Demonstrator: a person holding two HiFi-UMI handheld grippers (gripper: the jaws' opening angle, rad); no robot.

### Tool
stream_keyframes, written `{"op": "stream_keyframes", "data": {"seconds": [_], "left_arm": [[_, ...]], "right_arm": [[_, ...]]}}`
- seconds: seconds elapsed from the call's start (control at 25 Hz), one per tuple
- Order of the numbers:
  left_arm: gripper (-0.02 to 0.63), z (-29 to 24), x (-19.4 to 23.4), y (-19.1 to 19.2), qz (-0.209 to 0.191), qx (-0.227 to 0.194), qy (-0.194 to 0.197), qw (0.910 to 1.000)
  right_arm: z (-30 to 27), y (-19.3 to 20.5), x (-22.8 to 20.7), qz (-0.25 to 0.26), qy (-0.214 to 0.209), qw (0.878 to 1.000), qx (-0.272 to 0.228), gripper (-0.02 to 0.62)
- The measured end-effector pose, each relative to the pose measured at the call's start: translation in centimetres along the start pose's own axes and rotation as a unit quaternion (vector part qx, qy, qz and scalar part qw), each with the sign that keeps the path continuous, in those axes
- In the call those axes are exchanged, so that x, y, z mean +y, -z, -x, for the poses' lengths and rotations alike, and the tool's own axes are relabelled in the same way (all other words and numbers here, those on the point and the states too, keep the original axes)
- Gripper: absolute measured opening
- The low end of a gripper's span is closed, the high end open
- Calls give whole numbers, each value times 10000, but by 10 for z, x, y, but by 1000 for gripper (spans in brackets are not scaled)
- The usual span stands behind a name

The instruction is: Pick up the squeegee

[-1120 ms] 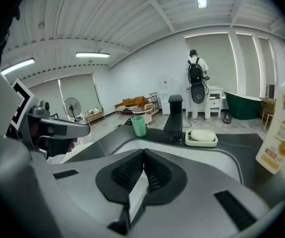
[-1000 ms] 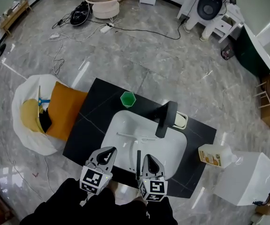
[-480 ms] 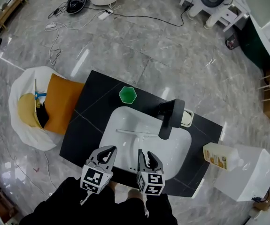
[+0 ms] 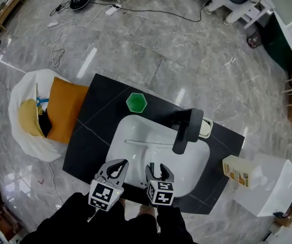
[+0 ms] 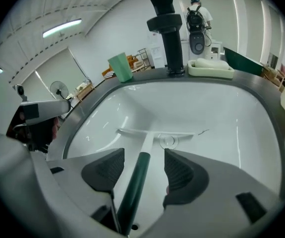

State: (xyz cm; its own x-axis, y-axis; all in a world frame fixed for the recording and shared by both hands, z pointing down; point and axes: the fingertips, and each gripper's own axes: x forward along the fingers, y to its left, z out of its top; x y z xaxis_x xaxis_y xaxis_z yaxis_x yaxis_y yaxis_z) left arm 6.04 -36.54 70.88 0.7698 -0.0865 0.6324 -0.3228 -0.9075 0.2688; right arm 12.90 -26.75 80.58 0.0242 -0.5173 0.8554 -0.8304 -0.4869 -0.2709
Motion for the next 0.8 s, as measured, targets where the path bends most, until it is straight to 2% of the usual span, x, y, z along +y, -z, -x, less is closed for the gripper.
{"op": "stream_keyframes", "data": {"seconds": [0.16, 0.4, 0.8], "left_arm": [[23, -7, 3, 5, 24, 77, 3, 10000], [23, -13, 5, 10, 65, 156, 15, 9999], [23, -13, 8, 12, 112, 176, -19, 9998]], "right_arm": [[-13, 7, -2, -65, -14, 9998, 213, 286], [-23, 14, -2, -190, -110, 9988, 429, 280], [-26, 15, 1, -238, -17, 9983, 523, 145]]}}
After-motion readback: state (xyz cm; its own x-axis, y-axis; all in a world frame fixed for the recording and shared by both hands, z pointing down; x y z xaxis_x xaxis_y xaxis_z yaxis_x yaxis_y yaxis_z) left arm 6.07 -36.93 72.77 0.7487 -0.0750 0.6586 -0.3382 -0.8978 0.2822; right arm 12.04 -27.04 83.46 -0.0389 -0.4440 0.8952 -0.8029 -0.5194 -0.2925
